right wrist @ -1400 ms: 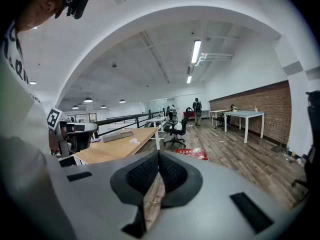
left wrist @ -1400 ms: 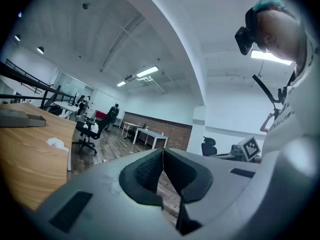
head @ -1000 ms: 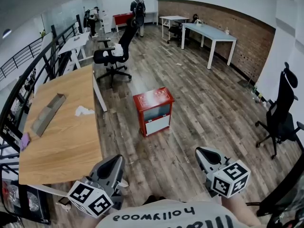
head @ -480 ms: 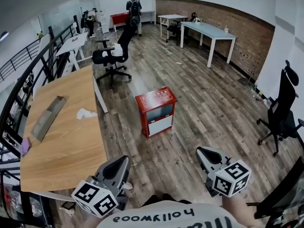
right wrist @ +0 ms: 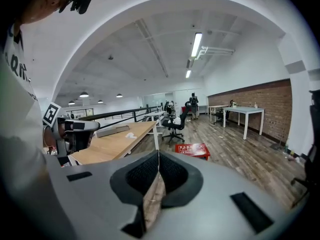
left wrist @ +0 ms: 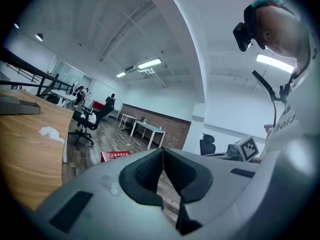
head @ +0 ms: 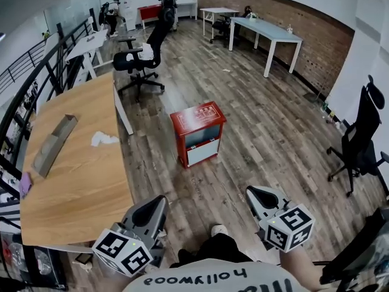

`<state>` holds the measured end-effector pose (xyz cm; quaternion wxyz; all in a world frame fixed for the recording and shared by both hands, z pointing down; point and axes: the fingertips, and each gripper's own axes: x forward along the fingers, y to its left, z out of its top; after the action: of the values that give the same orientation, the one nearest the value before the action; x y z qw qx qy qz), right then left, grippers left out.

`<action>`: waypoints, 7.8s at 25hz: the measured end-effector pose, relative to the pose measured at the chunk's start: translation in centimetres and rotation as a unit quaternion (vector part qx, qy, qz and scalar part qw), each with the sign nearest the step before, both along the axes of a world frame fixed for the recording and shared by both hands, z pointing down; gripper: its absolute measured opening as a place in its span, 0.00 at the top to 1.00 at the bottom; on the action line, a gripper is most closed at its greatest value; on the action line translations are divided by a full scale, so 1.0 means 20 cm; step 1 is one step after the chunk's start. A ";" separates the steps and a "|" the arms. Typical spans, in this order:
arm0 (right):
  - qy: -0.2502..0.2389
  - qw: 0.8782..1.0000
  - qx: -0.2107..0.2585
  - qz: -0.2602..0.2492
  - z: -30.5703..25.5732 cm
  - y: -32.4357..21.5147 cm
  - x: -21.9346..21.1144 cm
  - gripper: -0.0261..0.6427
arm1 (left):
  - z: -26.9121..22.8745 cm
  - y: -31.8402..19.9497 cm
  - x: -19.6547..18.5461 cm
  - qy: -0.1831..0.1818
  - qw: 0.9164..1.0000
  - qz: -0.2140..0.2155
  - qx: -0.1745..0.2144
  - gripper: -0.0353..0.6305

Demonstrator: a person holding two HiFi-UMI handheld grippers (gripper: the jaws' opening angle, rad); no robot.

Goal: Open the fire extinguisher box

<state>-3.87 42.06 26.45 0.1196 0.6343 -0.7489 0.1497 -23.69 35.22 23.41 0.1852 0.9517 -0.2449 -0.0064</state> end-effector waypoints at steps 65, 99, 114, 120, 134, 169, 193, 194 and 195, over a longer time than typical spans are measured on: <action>-0.077 0.993 -0.085 -0.011 0.31 -2.26 0.81 0.94 | 0.19 -2.23 0.85 0.007 0.999 0.043 0.024 0.94; -0.374 0.914 -0.079 -0.137 2.31 -2.66 0.96 0.73 | 1.72 -2.47 1.16 -0.048 0.996 -0.020 0.070 0.94; -0.437 0.879 0.028 -0.188 2.27 -2.83 0.99 0.76 | 1.99 -2.55 1.14 -0.049 0.995 -0.021 0.084 0.94; -0.430 0.881 0.061 -0.188 2.14 -2.80 0.99 0.81 | 1.97 -2.52 1.12 -0.047 0.995 -0.029 0.084 0.94; -0.431 0.894 -0.016 -0.126 1.77 -2.92 0.99 0.82 | 1.51 -2.51 1.16 -0.035 0.998 -0.029 0.048 0.94; -0.585 0.807 -0.087 0.003 1.27 -3.89 1.05 0.91 | 0.81 -3.16 1.13 -0.067 0.993 -0.091 0.020 0.94; -0.579 0.782 -0.206 0.103 1.52 -4.42 1.07 0.91 | 0.80 -3.48 1.04 -0.100 0.977 -0.186 0.002 0.94; -0.580 0.781 -0.206 0.105 1.53 -4.44 1.07 0.91 | 0.81 -3.48 1.04 -0.101 0.977 -0.189 0.000 0.94; -0.581 0.780 -0.207 0.108 1.54 -4.45 1.07 0.91 | 0.83 -3.49 1.04 -0.101 0.976 -0.193 -0.001 0.94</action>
<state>17.60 -46.93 57.29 -0.2266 0.4640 -0.5544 0.6527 -2.93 -34.62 39.94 0.1561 0.8819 -0.4415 0.0549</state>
